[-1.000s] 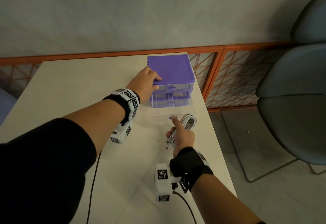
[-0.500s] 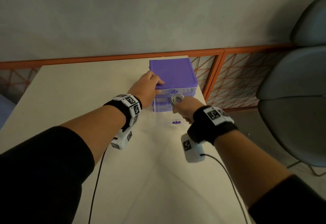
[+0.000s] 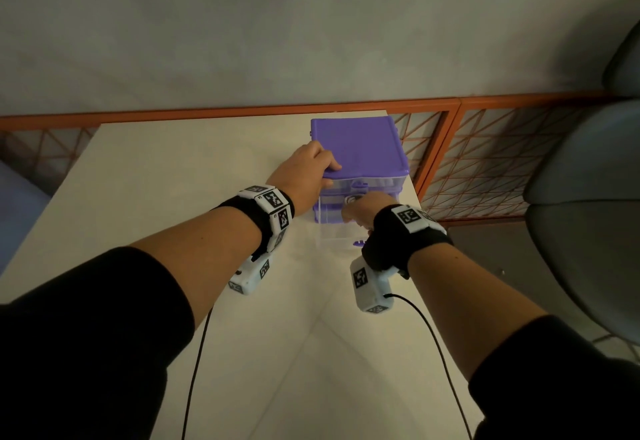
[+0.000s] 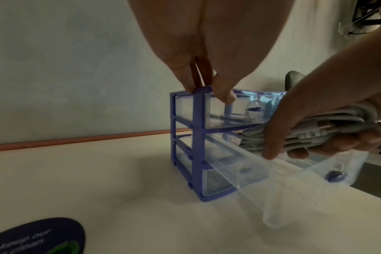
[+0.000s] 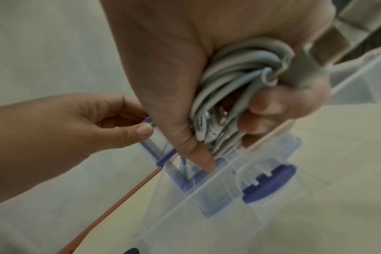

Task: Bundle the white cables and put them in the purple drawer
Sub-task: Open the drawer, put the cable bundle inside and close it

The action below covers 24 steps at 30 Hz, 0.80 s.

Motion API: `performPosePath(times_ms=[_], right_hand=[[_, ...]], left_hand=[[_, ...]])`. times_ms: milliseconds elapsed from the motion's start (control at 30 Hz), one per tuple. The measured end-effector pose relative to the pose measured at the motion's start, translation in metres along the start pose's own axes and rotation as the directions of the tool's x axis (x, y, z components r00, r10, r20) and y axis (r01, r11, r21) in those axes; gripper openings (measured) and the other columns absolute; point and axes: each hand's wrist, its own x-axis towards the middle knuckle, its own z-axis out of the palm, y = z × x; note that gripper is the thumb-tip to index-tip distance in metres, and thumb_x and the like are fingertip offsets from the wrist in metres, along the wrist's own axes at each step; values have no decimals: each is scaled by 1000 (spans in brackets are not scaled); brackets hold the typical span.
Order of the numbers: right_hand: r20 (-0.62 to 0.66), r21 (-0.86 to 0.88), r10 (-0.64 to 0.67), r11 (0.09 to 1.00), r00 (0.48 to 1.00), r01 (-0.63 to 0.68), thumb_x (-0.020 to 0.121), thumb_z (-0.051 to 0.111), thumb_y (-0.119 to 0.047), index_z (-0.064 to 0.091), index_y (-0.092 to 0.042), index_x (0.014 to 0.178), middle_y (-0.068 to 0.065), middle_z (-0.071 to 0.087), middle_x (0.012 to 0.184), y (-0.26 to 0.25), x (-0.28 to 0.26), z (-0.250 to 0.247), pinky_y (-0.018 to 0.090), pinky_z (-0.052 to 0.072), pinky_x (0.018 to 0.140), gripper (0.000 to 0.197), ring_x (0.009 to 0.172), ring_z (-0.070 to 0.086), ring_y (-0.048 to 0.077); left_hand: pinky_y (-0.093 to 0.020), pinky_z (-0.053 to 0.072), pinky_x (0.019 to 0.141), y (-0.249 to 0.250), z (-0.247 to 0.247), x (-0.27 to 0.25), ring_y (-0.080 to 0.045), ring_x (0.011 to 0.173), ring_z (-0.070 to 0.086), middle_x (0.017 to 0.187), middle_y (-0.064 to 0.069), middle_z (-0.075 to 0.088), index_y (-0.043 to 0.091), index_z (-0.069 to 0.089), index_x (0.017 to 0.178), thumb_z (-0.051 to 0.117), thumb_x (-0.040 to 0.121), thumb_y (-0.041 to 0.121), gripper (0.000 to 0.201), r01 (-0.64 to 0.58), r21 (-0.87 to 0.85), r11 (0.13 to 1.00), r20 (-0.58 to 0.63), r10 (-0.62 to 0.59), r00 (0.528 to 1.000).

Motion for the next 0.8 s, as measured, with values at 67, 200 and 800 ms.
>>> performPosePath(times_ms=[67,200,800], right_hand=[[-16,-82,1,997,1000,-2,92,48,-27,54,-11,125,12,60,123,-3,2,4,41,43,104,37,115,56,30],[-79,-227,-70,973,994,51,91,45,-27,56,-10,123,7,61,103,-5,5,10,41,49,93,38,96,59,28],[-101,95,-7,995,995,16,88,54,-37,57,-10,123,13,62,120,23,7,26,41,52,94,45,108,62,32]], left_hand=[[-16,37,84,0,0,0,-15,111,49,120,-5,50,14,57,117,63,86,4,33,-8,4,1000,-3,8,1000],[-20,39,86,0,-1,0,-18,111,49,120,-6,50,12,57,117,63,86,7,32,-19,12,1000,16,19,1000],[-37,46,94,2,2,0,-22,113,48,120,-10,50,11,56,119,60,89,15,31,-6,51,999,2,6,1000]])
